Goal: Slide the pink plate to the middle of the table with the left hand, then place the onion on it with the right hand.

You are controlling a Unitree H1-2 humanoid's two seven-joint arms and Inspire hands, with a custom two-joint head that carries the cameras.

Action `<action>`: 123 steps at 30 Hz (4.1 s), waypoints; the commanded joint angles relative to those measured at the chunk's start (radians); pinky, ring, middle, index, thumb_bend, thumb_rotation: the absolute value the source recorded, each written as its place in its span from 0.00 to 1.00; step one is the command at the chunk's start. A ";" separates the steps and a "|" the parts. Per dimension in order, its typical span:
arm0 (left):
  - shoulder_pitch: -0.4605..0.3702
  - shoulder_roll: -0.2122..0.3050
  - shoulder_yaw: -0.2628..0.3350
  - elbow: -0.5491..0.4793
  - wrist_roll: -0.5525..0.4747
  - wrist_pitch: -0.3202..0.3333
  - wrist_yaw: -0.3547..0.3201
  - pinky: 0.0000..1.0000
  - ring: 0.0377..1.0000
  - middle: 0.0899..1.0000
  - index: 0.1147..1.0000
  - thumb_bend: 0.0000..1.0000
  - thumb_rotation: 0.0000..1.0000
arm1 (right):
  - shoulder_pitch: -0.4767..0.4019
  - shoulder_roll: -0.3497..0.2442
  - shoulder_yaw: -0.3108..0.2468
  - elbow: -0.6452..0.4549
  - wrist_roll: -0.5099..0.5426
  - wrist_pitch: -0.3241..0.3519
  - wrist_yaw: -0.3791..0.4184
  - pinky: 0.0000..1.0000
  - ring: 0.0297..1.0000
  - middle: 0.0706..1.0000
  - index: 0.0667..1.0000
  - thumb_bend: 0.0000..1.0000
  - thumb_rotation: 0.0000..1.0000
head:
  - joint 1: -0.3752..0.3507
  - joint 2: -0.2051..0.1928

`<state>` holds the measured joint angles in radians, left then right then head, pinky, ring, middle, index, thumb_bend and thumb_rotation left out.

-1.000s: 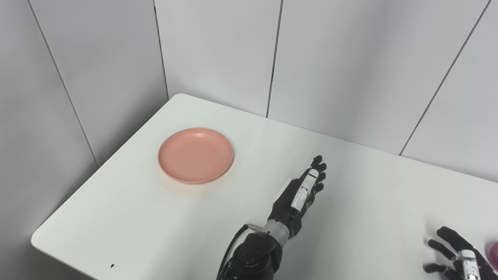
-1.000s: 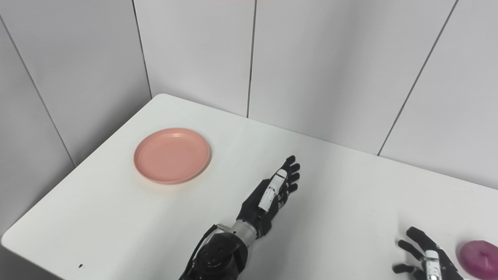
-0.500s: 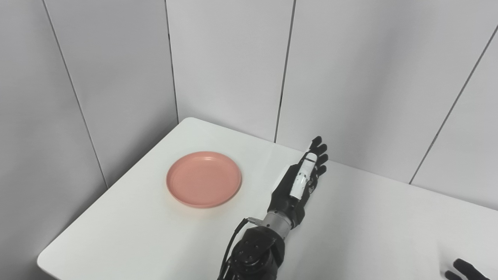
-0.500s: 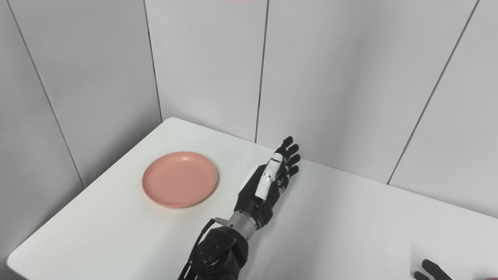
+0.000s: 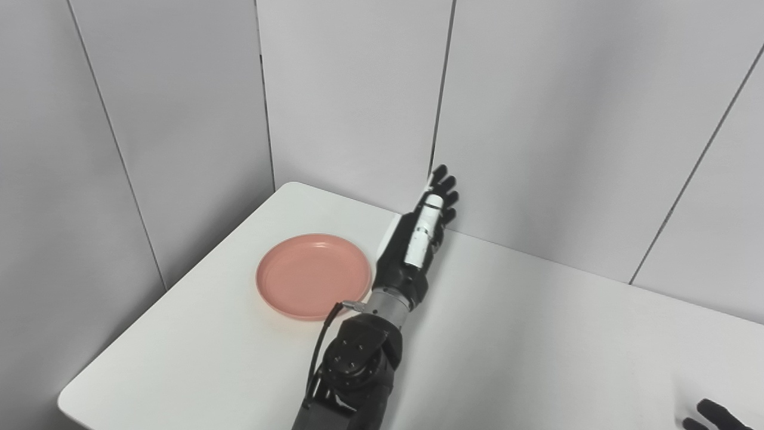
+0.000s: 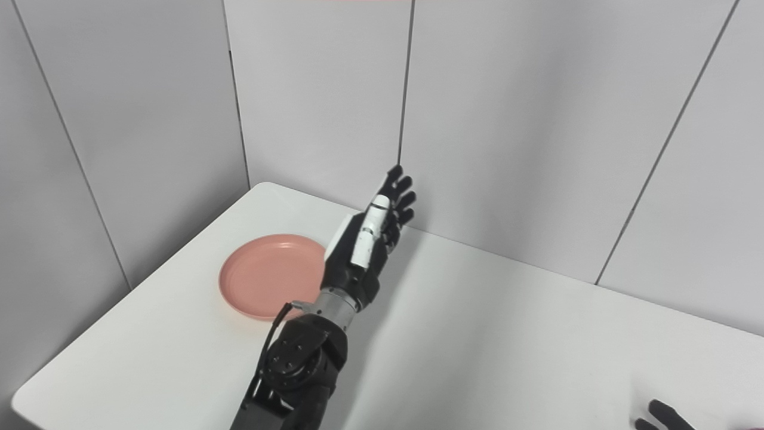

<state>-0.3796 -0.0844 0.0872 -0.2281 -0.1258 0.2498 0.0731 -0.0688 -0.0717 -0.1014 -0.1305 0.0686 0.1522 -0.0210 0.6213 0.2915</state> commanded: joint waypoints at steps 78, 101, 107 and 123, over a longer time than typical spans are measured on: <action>-0.002 0.308 0.443 0.316 -0.206 -0.211 0.150 0.99 0.98 0.98 0.96 0.33 1.00 | -0.035 -0.042 -0.007 0.036 0.030 -0.017 0.027 0.22 0.57 0.64 0.45 0.48 0.17 | 0.049 0.017; 0.021 0.301 0.429 0.457 -0.279 -0.214 0.094 0.99 0.97 0.97 0.95 0.30 1.00 | -0.033 -0.056 -0.006 0.037 0.031 -0.031 0.038 0.21 0.54 0.61 0.45 0.49 0.17 | 0.051 0.032; 0.026 0.313 0.432 0.491 -0.307 -0.208 0.068 0.97 0.95 0.95 0.94 0.31 1.00 | -0.034 -0.056 -0.008 0.034 0.029 -0.026 0.038 0.22 0.53 0.61 0.45 0.48 0.17 | 0.053 0.035; -0.011 0.354 0.408 0.666 -0.387 -0.172 -0.056 0.98 0.96 0.96 0.96 0.31 1.00 | -0.032 -0.054 -0.010 0.031 0.030 -0.024 0.036 0.22 0.53 0.60 0.45 0.48 0.17 | 0.043 0.047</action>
<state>-0.3847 0.2661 0.5081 0.3942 -0.5090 0.0537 0.0282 -0.0890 -0.1196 -0.1072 -0.0911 0.0979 0.1256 0.0134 0.6673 0.3359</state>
